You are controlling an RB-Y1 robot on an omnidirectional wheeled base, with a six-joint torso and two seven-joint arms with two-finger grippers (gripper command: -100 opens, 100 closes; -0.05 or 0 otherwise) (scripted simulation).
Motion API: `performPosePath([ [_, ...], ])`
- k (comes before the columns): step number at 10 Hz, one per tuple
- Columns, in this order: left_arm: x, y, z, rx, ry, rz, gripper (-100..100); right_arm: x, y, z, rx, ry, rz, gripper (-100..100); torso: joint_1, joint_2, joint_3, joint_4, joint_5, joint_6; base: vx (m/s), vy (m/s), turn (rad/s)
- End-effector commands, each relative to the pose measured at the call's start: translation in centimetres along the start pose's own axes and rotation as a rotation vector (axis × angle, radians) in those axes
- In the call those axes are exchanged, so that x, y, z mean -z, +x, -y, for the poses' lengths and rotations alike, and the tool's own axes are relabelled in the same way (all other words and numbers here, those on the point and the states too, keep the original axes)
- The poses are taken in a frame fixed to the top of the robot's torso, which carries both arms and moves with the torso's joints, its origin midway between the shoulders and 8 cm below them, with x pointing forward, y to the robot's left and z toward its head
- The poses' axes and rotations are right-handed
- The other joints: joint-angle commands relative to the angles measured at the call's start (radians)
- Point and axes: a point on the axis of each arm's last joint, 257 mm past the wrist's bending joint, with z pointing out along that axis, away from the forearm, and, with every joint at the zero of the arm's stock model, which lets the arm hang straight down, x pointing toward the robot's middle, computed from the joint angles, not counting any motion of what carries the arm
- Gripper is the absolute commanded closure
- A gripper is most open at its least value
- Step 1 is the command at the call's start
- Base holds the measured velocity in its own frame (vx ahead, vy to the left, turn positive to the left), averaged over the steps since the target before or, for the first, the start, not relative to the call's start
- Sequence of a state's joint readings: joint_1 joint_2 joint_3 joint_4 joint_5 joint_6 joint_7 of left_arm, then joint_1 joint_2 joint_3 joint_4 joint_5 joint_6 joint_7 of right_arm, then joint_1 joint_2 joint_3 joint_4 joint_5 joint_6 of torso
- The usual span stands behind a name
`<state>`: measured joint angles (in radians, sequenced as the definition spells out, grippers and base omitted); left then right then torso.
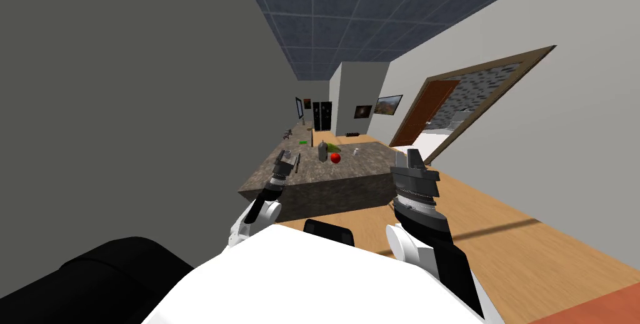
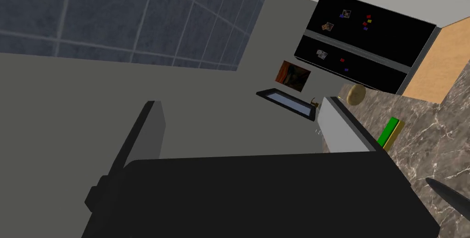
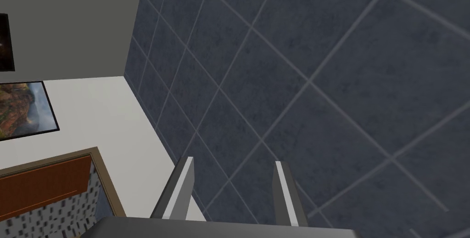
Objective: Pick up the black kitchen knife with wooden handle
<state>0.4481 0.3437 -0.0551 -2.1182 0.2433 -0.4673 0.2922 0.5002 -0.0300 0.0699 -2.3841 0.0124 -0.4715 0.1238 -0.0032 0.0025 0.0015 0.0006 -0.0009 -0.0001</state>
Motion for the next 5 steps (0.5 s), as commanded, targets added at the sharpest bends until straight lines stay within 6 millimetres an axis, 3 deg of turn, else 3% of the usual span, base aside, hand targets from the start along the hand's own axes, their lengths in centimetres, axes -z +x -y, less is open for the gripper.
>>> performPosePath([
  [1, 0.8, -1.1, -1.8, 0.026, -0.054, -0.007, -100, 0.0, 0.0, 0.0, 0.0, 0.0, 0.0, 0, 0.0, 0.0, 0.0, 0.0, 0.0, 0.0, -0.045, -0.061, -0.189],
  [4, 1.6, -2.3, -3.4, 0.035, -0.115, -0.023, -100, 0.0, 0.0, 0.0, 0.0, 0.0, 0.0, 0, -0.001, 0.001, 0.0, 0.0, 0.0, 0.0, -0.031, -0.066, -0.142],
  [5, 2.6, -3.7, -4.9, 0.061, -0.167, -0.012, -100, 0.0, 0.0, 0.0, 0.0, 0.0, 0.0, 0, 0.0, 0.0, 0.0, 0.0, 0.0, 0.0, -0.026, -0.065, -0.219],
])
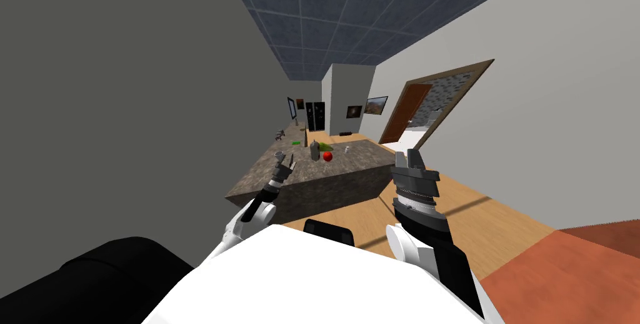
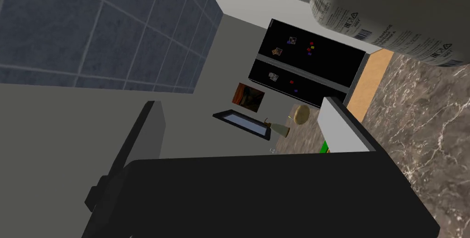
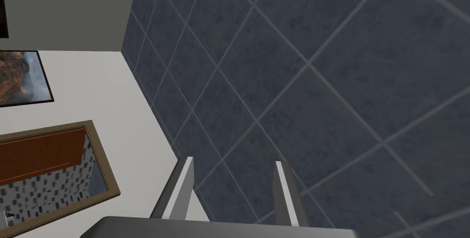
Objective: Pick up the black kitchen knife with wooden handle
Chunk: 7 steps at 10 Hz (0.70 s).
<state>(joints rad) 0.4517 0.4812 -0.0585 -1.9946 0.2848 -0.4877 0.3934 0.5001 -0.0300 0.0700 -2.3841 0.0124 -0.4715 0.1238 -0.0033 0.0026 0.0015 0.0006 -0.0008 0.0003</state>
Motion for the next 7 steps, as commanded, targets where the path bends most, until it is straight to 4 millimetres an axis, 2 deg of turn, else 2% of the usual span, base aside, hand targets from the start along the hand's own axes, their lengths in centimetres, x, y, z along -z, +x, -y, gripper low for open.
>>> performPosePath([
  [1, 0.4, -0.5, -0.6, 0.002, -0.036, -0.01, -100, 0.0, 0.0, 0.0, 0.0, 0.0, 0.0, 0, 0.0, 0.0, 0.0, 0.0, 0.0, 0.0, -0.023, -0.056, -0.116],
  [2, 1.4, -2.1, -2.2, 0.028, -0.089, 0.005, -100, 0.0, 0.0, 0.0, 0.0, 0.0, 0.0, 0, 0.001, 0.0, 0.0, 0.0, 0.0, -0.001, -0.025, -0.069, -0.275],
  [3, 1.4, -2.1, -2.2, 0.012, -0.101, -0.01, -100, 0.0, 0.0, 0.0, 0.0, 0.0, 0.0, 0, 0.0, 0.0, 0.0, 0.0, 0.0, 0.0, -0.021, -0.048, -0.107],
  [4, 2.6, -3.8, -3.8, 0.039, -0.156, 0.011, -100, 0.0, 0.0, 0.0, 0.0, 0.0, 0.0, 0, 0.001, 0.0, 0.0, 0.0, 0.0, -0.001, -0.013, -0.062, -0.223],
  [5, 2.6, -3.8, -3.7, 0.02, -0.17, -0.006, -100, 0.0, 0.0, 0.0, 0.0, 0.0, 0.0, 0, 0.0, 0.0, 0.0, 0.0, 0.0, 0.0, -0.016, -0.046, -0.123],
  [6, 4.0, -5.6, -5.2, 0.042, -0.226, 0.02, -100, 0.0, 0.0, 0.0, 0.0, 0.0, 0.0, 0, 0.001, 0.0, 0.0, 0.0, 0.0, -0.001, -0.017, -0.055, -0.291],
  [7, 4.0, -5.7, -5.1, 0.028, -0.239, 0.005, -100, 0.0, 0.0, 0.0, 0.0, 0.0, 0.0, 0, 0.001, 0.0, 0.0, 0.0, 0.0, 0.0, -0.01, -0.038, -0.133],
])
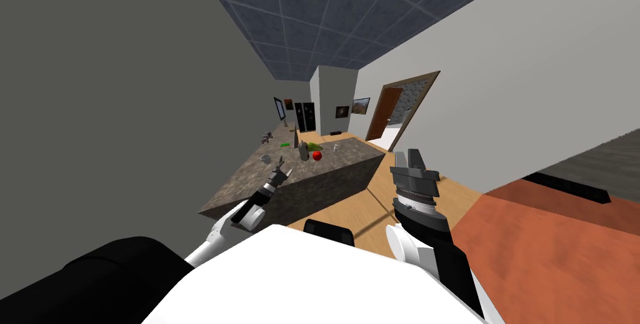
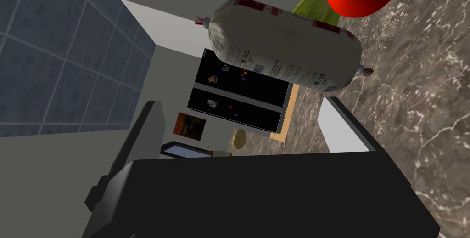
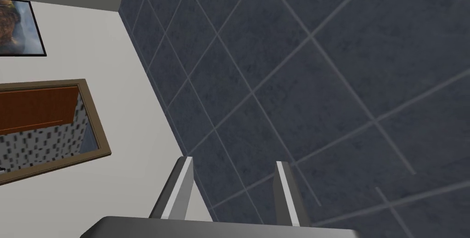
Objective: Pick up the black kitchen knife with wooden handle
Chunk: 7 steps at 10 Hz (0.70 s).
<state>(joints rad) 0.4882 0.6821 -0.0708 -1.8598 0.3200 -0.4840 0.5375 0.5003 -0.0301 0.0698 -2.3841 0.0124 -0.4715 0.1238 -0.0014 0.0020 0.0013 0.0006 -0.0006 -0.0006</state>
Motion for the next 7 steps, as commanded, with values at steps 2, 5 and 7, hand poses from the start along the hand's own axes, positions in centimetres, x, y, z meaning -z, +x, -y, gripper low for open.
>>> performPosePath([
  [2, 1.6, -2.4, -1.8, 0.01, -0.081, 0.017, -100, 0.0, 0.0, 0.0, 0.0, 0.0, 0.0, 0, 0.001, 0.0, 0.0, 0.0, 0.0, 0.0, -0.006, -0.025, -0.139],
  [5, 3.1, -4.6, -3.0, -0.013, -0.172, 0.019, -100, 0.0, 0.0, 0.0, 0.0, 0.0, 0.0, 0, 0.001, 0.0, 0.0, 0.0, 0.0, 0.001, -0.006, -0.029, -0.184],
  [7, 4.8, -6.8, -4.3, -0.013, -0.248, 0.043, -100, 0.0, 0.0, 0.0, 0.0, 0.0, 0.0, 0, 0.001, 0.0, 0.0, 0.0, 0.0, 0.001, -0.012, -0.02, -0.219],
])
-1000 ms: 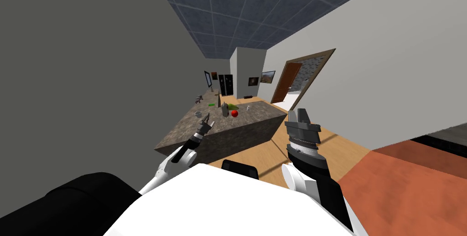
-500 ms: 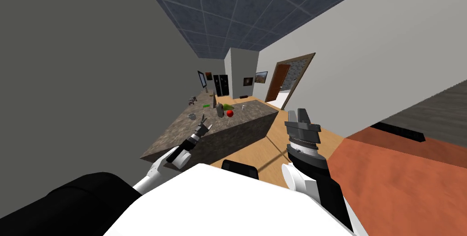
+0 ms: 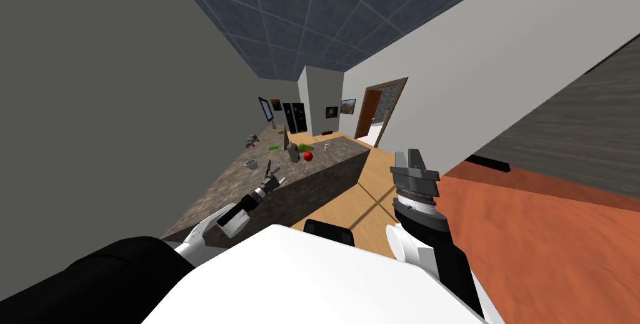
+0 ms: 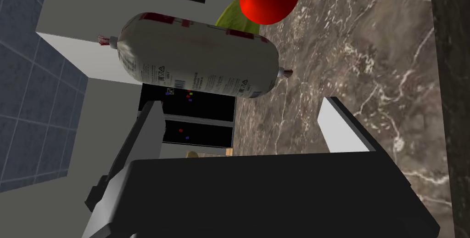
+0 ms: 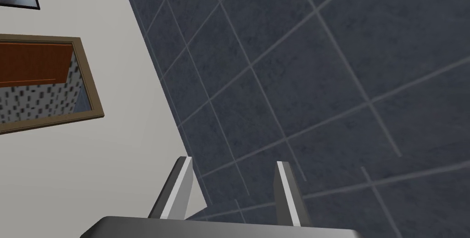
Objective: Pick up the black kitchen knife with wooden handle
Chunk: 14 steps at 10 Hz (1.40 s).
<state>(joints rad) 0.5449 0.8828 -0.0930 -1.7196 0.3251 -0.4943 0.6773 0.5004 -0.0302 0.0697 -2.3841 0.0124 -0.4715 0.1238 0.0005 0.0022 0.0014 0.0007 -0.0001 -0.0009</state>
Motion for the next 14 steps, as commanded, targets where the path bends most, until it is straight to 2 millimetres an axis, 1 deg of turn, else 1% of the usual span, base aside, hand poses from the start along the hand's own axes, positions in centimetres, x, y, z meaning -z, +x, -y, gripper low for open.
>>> performPosePath([
  [1, 0.2, -0.6, 0.2, -0.019, -0.024, -0.004, -100, 0.0, 0.0, 0.0, 0.0, 0.0, 0.0, 0, 0.0, 0.0, 0.0, 0.0, 0.0, 0.0, -0.004, -0.004, 0.025],
  [2, 1.8, -2.8, -1.6, -0.002, -0.092, 0.031, -100, 0.0, 0.0, 0.0, 0.0, 0.0, 0.0, 0, 0.0, 0.0, 0.0, 0.0, 0.0, 0.0, -0.006, -0.012, -0.258],
  [3, 1.8, -3.0, -1.2, -0.027, -0.106, 0.02, -100, 0.0, 0.0, 0.0, 0.0, 0.0, 0.0, 0, 0.0, 0.0, 0.0, 0.0, 0.0, 0.001, -0.007, -0.004, -0.19],
  [4, 3.4, -4.8, -2.8, -0.013, -0.166, 0.051, -100, 0.0, 0.0, 0.0, 0.0, 0.0, 0.0, 0, 0.001, 0.0, 0.0, 0.0, 0.0, 0.0, -0.007, -0.003, -0.318],
  [5, 3.5, -5.5, -2.4, -0.041, -0.188, 0.047, -100, 0.0, 0.0, 0.0, 0.0, 0.0, 0.0, 0, 0.001, 0.0, 0.0, 0.0, 0.0, 0.001, -0.007, 0.006, -0.142],
  [6, 3.5, -5.6, -2.3, -0.049, -0.193, 0.044, -100, 0.0, 0.0, 0.0, 0.0, 0.0, 0.0, 0, 0.001, 0.0, 0.0, 0.0, 0.0, 0.0, -0.003, 0.004, 0.039],
  [7, 5.5, -7.7, -3.6, -0.041, -0.261, 0.082, -100, 0.0, 0.0, 0.0, 0.0, 0.0, 0.0, 0, 0.001, 0.0, 0.0, 0.0, 0.0, 0.0, -0.005, -0.002, -0.278],
  [8, 5.5, -8.1, -3.1, -0.066, -0.274, 0.074, -100, 0.0, 0.0, 0.0, 0.0, 0.0, 0.0, 0, 0.001, 0.0, 0.0, 0.0, 0.0, 0.001, -0.008, 0.01, -0.193],
  [9, 5.4, -8.1, -3.1, -0.07, -0.277, 0.073, -100, 0.0, 0.0, 0.0, 0.0, 0.0, 0.0, 0, 0.001, 0.0, 0.0, 0.0, 0.0, 0.0, -0.004, 0.009, 0.022],
  [10, 7.6, -10.4, -4.1, -0.069, -0.347, 0.113, -100, 0.0, 0.0, 0.0, 0.0, 0.0, 0.0, 0, 0.001, 0.0, 0.0, 0.0, 0.0, -0.001, -0.003, 0.007, -0.258],
  [11, 7.5, -10.6, -3.6, -0.094, -0.359, 0.104, -100, 0.0, 0.0, 0.0, 0.0, 0.0, 0.0, 0, 0.001, 0.0, 0.0, 0.0, 0.0, 0.001, -0.009, 0.016, -0.174],
  [12, 9.5, -12.2, -4.5, -0.09, -0.42, 0.134, -100, 0.0, 0.0, 0.0, 0.0, 0.0, 0.0, 0, 0.002, -0.001, 0.0, 0.0, 0.001, 0.0, -0.009, 0.019, -0.282],
  [13, 9.6, -13.1, -3.8, -0.12, -0.44, 0.136, -100, 0.0, 0.0, 0.0, 0.0, 0.0, 0.0, 0, 0.002, -0.001, 0.0, 0.0, 0.001, 0.001, -0.009, 0.024, -0.168],
  [14, 11.9, -14.8, -4.7, -0.115, -0.502, 0.173, -100, 0.0, 0.0, 0.0, 0.0, 0.0, 0.0, 0, 0.002, 0.0, 0.0, 0.0, 0.001, 0.0, -0.007, 0.025, -0.253],
])
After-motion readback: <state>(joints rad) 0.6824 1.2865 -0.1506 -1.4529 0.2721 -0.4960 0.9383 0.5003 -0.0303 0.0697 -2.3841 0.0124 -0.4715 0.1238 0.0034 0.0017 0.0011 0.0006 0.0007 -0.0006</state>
